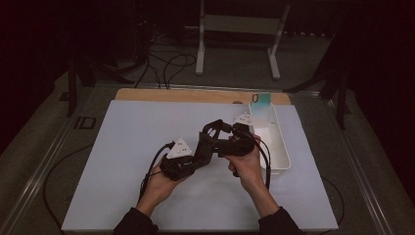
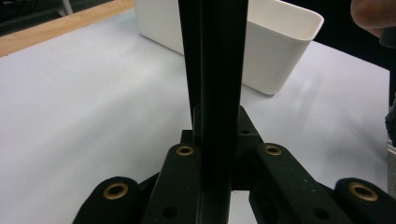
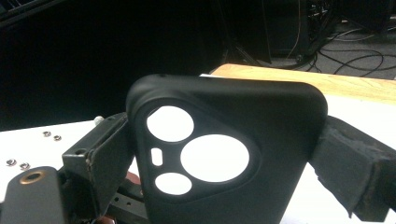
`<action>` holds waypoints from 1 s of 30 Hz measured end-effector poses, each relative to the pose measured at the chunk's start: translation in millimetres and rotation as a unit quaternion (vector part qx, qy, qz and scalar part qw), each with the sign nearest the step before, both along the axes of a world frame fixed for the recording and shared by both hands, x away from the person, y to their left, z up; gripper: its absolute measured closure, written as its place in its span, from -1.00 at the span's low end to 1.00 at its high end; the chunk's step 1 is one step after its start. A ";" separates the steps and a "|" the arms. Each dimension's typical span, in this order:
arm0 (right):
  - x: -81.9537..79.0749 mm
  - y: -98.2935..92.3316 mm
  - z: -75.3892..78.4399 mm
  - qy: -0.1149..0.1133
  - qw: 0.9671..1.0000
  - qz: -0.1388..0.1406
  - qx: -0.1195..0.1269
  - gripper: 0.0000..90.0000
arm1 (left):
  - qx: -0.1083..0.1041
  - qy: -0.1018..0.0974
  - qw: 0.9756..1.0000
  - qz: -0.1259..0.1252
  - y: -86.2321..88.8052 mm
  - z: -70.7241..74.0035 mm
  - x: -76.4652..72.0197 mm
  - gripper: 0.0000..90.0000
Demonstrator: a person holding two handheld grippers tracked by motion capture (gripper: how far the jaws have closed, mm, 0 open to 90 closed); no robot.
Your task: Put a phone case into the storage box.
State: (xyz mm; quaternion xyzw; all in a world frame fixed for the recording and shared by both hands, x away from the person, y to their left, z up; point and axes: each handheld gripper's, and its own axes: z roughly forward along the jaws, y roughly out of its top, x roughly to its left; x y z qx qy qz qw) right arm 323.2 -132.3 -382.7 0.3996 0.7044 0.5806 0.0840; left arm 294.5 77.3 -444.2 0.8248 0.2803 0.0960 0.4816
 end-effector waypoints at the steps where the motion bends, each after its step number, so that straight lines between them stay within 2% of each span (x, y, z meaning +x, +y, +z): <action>1: 0.0 0.1 0.0 0.001 1.000 0.000 -0.001 -0.77 | 0.001 -0.001 1.000 0.001 -0.1 0.0 -0.1 0.89; 12: 1.5 0.8 -0.1 0.011 1.000 -0.006 -0.001 -0.73 | -0.002 0.001 1.000 0.006 -2.4 -0.6 -0.3 0.89; 17: 0.3 0.7 0.9 0.010 1.000 -0.005 -0.006 -0.69 | -0.002 0.002 1.000 0.005 -2.4 -1.0 -0.5 0.89; 20: 0.0 0.9 1.0 0.008 1.000 -0.006 -0.005 -0.68 | -0.003 0.001 1.000 0.004 -2.1 -0.8 -0.4 0.81; 23: -0.1 2.4 -0.2 0.011 1.000 0.003 -0.004 -0.67 | -0.010 0.007 1.000 0.001 -0.4 -0.5 1.1 0.56; 24: -0.6 3.2 -0.3 0.010 1.000 0.003 -0.006 -0.67 | -0.013 0.014 1.000 0.003 0.6 -0.6 2.2 0.44; 27: -1.1 4.8 -0.1 0.006 1.000 0.004 -0.009 -0.67 | -0.012 0.015 1.000 0.009 1.2 -0.7 2.6 0.06; 28: -1.1 4.8 -0.1 0.006 1.000 0.004 -0.009 -0.67 | -0.012 0.014 1.000 0.014 1.4 -0.6 2.6 0.06; 29: -1.1 4.8 -0.1 0.006 1.000 0.004 -0.009 -0.67 | -0.012 0.014 1.000 0.014 1.4 -0.6 2.6 -0.05; 30: -1.2 5.0 0.1 0.005 1.000 0.003 -0.012 -0.67 | -0.002 0.005 0.999 0.040 2.0 -0.1 2.5 -0.42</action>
